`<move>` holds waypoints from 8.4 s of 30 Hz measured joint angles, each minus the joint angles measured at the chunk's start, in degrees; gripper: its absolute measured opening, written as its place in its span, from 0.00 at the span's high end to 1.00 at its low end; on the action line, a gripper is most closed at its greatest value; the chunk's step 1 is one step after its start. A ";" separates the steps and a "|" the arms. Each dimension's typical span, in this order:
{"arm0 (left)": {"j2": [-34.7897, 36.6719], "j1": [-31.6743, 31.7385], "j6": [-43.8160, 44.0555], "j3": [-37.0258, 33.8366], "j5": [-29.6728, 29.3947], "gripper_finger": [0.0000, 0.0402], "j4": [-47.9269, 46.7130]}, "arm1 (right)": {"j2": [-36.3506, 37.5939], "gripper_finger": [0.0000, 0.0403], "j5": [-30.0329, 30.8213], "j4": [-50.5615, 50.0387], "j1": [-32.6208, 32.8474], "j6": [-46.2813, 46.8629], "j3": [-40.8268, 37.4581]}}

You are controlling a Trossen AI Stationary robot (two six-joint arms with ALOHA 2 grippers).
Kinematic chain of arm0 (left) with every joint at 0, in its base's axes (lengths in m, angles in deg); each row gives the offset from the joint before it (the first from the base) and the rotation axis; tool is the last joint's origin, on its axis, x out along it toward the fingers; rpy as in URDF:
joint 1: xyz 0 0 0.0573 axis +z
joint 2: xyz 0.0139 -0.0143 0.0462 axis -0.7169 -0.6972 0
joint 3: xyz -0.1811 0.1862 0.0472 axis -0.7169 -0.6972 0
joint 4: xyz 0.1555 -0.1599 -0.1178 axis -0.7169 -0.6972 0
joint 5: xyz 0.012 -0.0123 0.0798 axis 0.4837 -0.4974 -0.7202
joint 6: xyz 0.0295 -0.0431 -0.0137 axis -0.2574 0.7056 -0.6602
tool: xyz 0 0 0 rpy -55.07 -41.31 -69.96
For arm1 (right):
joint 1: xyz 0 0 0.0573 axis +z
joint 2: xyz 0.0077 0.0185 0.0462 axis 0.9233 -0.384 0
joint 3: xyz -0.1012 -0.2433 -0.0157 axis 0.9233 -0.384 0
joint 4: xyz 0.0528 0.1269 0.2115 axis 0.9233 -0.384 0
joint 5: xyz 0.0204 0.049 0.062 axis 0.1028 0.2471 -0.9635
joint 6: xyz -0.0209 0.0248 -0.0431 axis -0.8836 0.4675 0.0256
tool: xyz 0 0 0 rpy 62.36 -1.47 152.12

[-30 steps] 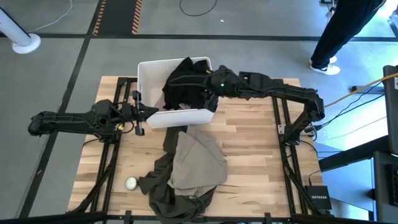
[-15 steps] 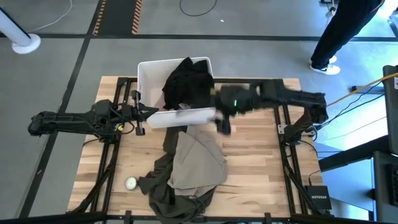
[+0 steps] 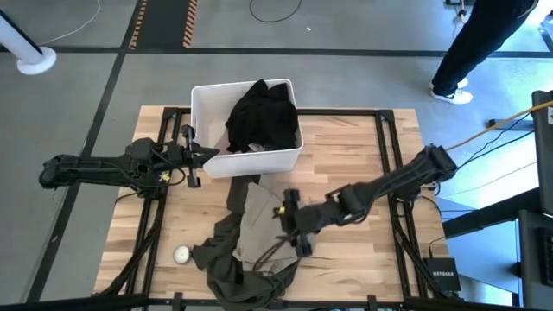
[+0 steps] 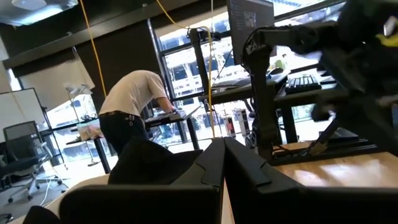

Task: Sort clothes
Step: Put the brown shorts into the white laundry organizer, then put the dark green jacket into the white laundry organizer

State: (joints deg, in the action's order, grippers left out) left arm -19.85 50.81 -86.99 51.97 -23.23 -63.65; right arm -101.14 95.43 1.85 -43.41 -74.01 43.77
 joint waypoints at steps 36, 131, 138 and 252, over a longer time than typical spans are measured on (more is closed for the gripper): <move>0.00 0.02 -0.66 0.00 0.00 0.99 -0.28 | -20.65 0.95 -2.94 1.27 -6.73 -9.90 0.68; 0.00 0.01 -2.42 0.00 -0.02 0.99 -0.26 | -15.71 0.95 4.43 -10.55 -40.54 -27.66 45.34; 0.00 0.00 -2.51 0.00 0.00 0.99 0.06 | -19.23 0.93 2.57 -24.09 -40.54 -17.39 45.34; -0.02 0.00 0.07 0.00 -0.04 0.99 0.00 | -6.40 0.03 9.24 -5.51 10.82 3.34 -9.87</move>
State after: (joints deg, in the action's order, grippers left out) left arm -19.87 50.81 -86.91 51.97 -23.27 -63.65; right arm -107.54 104.67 -3.66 -32.59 -70.67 33.90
